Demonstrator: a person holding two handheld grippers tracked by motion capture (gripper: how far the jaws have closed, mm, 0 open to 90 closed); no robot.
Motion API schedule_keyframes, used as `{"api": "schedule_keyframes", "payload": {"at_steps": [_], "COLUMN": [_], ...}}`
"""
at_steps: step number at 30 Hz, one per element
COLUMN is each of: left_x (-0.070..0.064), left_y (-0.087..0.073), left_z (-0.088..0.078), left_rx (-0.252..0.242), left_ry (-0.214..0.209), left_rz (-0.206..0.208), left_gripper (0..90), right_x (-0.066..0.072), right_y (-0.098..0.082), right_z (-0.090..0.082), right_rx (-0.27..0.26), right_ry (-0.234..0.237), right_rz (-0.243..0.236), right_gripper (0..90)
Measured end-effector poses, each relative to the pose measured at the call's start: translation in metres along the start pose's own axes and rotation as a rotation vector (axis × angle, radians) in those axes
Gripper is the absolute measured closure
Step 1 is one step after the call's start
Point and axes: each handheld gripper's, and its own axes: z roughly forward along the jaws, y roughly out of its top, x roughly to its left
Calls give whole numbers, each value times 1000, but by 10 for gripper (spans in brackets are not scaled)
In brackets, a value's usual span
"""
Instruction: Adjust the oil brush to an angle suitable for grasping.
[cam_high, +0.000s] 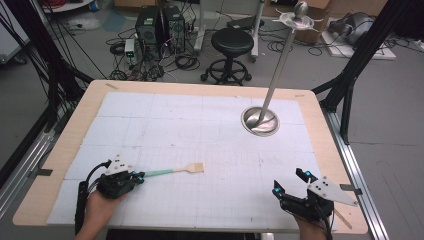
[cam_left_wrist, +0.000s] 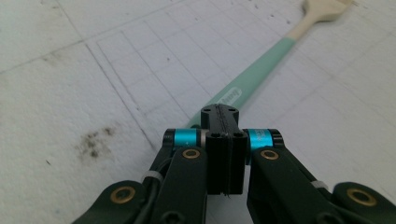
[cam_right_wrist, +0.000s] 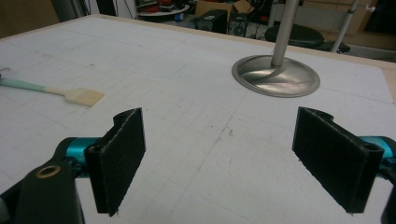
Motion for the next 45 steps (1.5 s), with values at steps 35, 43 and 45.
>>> {"api": "schedule_keyframes", "payload": {"at_steps": [35, 43, 45], "left_x": [-61, -64, -65], "left_y": [72, 70, 70], "left_z": [87, 84, 81], "left_rx": [-58, -14, -6], "left_ry": [-133, -130, -136], "left_rz": [-86, -33, -18], "left_gripper": [878, 875, 875], "right_x": [-3, -1, 0], "right_y": [-1, -1, 0], "right_z": [-2, -2, -2], "right_rx": [-1, 12, 13], "right_ry": [8, 13, 11], "right_rz": [15, 9, 13], "right_gripper": [164, 164, 164]}}
